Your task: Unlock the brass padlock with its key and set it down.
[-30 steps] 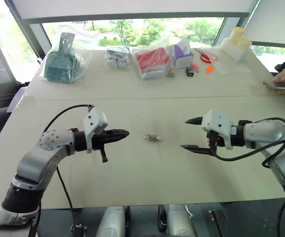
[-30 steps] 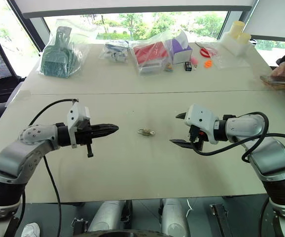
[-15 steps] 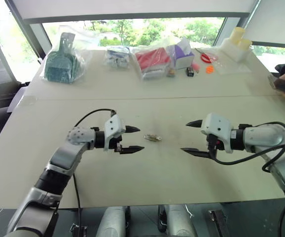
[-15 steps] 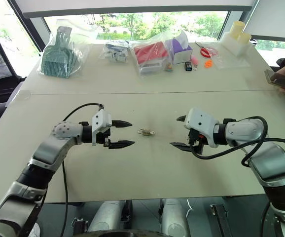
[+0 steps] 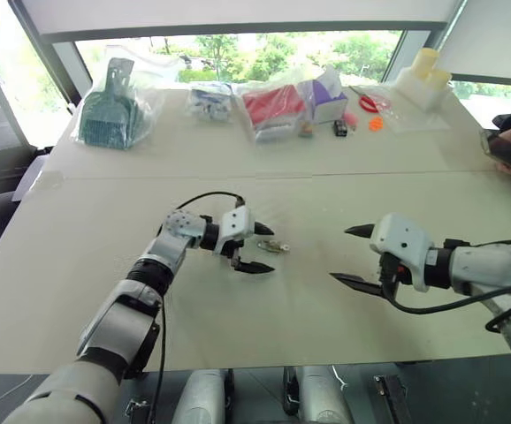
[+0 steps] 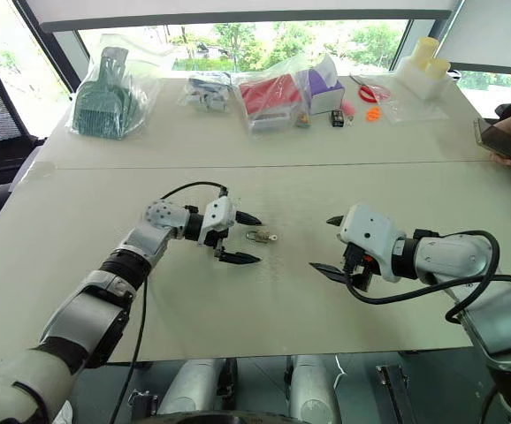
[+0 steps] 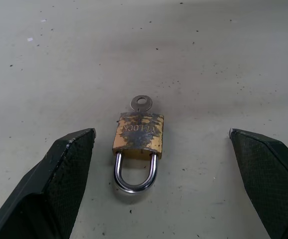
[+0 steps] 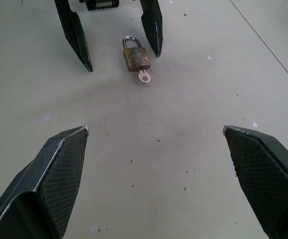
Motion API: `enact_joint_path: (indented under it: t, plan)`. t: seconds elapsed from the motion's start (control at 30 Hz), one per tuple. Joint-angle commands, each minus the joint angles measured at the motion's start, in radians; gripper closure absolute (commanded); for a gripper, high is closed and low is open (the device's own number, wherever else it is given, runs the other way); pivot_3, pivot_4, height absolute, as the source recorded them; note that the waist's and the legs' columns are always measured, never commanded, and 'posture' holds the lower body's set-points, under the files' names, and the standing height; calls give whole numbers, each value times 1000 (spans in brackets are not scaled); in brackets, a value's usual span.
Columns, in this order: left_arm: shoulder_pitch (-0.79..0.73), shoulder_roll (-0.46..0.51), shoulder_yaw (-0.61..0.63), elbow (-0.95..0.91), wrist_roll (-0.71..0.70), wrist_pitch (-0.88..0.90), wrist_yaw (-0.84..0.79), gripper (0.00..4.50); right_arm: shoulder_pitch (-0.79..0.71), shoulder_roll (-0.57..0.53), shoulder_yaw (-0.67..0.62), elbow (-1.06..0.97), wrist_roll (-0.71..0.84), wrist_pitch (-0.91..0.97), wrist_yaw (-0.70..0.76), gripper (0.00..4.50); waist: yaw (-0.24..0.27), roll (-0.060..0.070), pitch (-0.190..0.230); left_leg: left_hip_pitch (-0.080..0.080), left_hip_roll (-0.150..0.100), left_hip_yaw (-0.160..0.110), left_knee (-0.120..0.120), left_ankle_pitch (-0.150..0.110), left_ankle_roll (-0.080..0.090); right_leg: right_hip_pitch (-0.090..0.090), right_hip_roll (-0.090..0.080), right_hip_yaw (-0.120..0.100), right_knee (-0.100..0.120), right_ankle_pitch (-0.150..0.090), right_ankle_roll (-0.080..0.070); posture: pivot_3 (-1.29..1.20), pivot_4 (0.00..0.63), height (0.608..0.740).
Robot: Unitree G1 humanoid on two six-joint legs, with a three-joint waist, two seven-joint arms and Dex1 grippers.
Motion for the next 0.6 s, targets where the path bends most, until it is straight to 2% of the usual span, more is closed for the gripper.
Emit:
enact_joint_path:
  t: [0.03, 0.2, 0.3, 0.5, 0.6]
  plan:
    - [-38, -18, 7, 86, 38, -65, -9, 29, 17, -14, -52, -62, 16, 18, -20, 0, 1, 0, 0, 0, 0, 0, 0, 0, 0, 0, 0, 0, 0, 0, 0, 0, 150, 740]
    - [-59, -21, 19, 145, 58, -96, -19, 29, 31, -12, -56, -77, 17, 28, -32, 0, 1, 0, 0, 0, 0, 0, 1, 0, 0, 1, 0, 0, 0, 0, 0, 0, 150, 740]
    - [-64, -13, 25, 161, 62, -97, -26, 893, 19, -12, -44, -68, 15, 27, -36, 0, 0, 0, 0, 0, 0, -1, 2, 0, 0, 1, -1, 0, 0, 0, 0, 0, 150, 740]
    - [-66, -23, 35, 178, 68, -61, -20, 3678, -6, -15, -17, -50, 9, 15, -33, 0, 0, 0, 0, 0, 1, -2, 3, 0, 0, 2, -1, -1, 1, 0, 0, 0, 150, 740]
    - [-61, -19, 29, 172, 77, -44, -31, 3770, -20, -19, -4, -40, 1, 4, -28, 0, 0, 0, 0, 0, 0, -2, 4, 0, 0, 2, -1, -1, 1, 0, -1, 0, 150, 740]
